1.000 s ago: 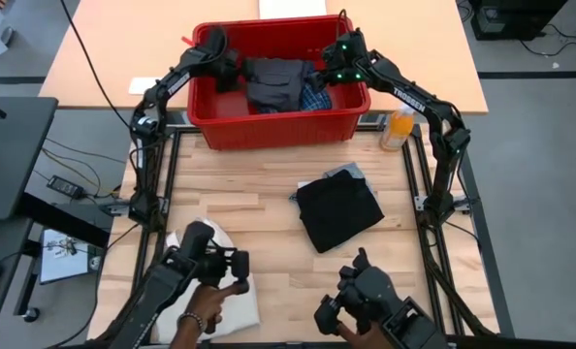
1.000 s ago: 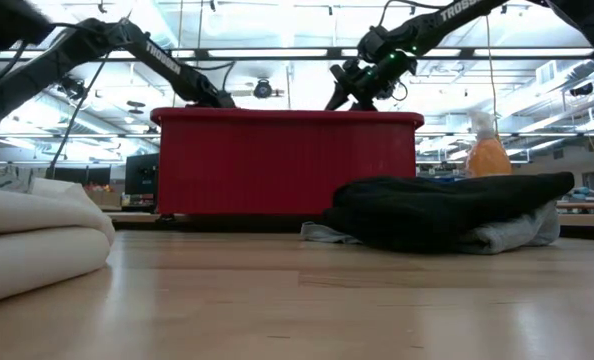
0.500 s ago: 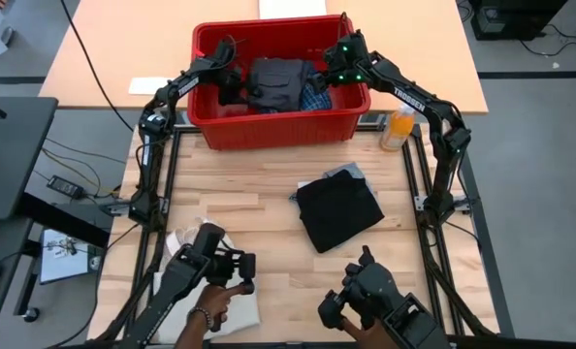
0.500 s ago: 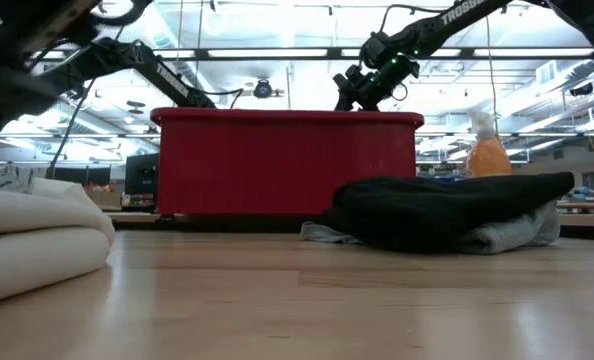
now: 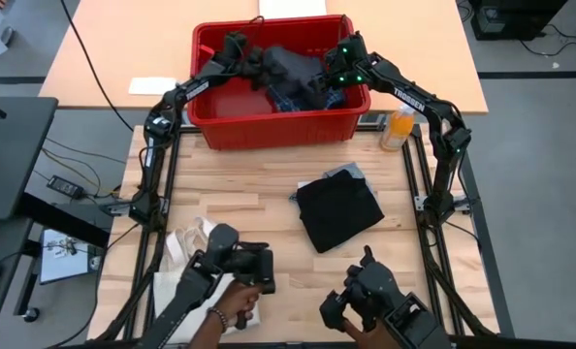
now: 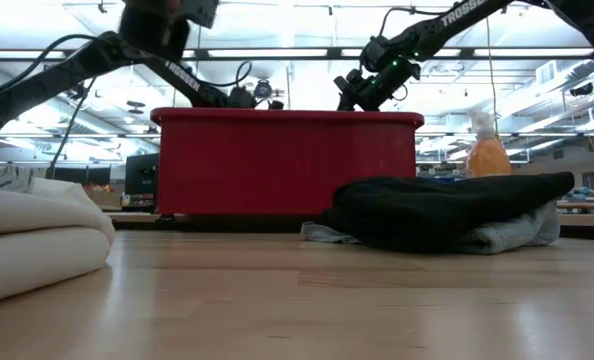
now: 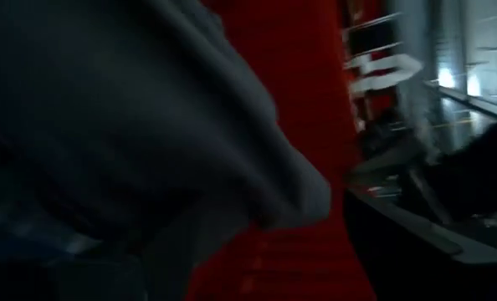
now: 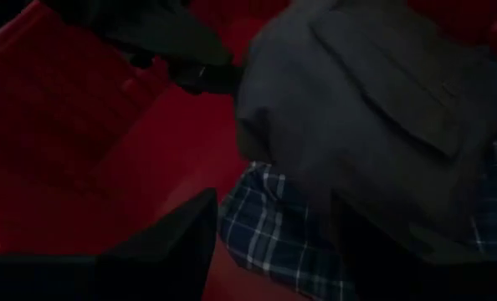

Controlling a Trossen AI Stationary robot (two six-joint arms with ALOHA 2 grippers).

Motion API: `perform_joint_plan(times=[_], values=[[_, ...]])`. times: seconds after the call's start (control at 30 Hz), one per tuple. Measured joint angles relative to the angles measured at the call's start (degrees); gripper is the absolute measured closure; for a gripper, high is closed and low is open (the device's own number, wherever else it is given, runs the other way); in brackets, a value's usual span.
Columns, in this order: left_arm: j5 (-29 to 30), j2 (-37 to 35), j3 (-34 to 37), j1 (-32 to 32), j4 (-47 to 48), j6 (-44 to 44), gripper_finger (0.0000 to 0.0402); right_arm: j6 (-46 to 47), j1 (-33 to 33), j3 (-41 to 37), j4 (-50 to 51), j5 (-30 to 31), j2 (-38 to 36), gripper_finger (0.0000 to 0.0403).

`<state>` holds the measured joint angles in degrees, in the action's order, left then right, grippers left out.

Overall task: Fold laundry
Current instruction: Remove the gray pants from the red organizer bin

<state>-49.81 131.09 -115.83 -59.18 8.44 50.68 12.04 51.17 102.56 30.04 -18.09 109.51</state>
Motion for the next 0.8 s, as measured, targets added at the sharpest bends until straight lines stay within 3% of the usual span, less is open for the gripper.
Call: perform_joint_plan(times=[0.3, 0.47, 0.8], values=[[4.39, -0.05, -0.04, 0.32, 2.59, -0.75, 0.0125, 0.34, 1.55, 0.02, -0.31, 0.23, 0.0, 0.0164], [4.58, -0.05, -0.04, 0.68, 2.4, -0.78, 0.0129, -11.84, 1.43, 0.01, -1.26, 6.48, 0.0, 0.0164], [7.32, -0.05, -0.04, 3.02, -3.75, 0.0, 0.013, -26.65, 0.2, -8.87, -19.68, 7.41, 0.09, 0.0164]])
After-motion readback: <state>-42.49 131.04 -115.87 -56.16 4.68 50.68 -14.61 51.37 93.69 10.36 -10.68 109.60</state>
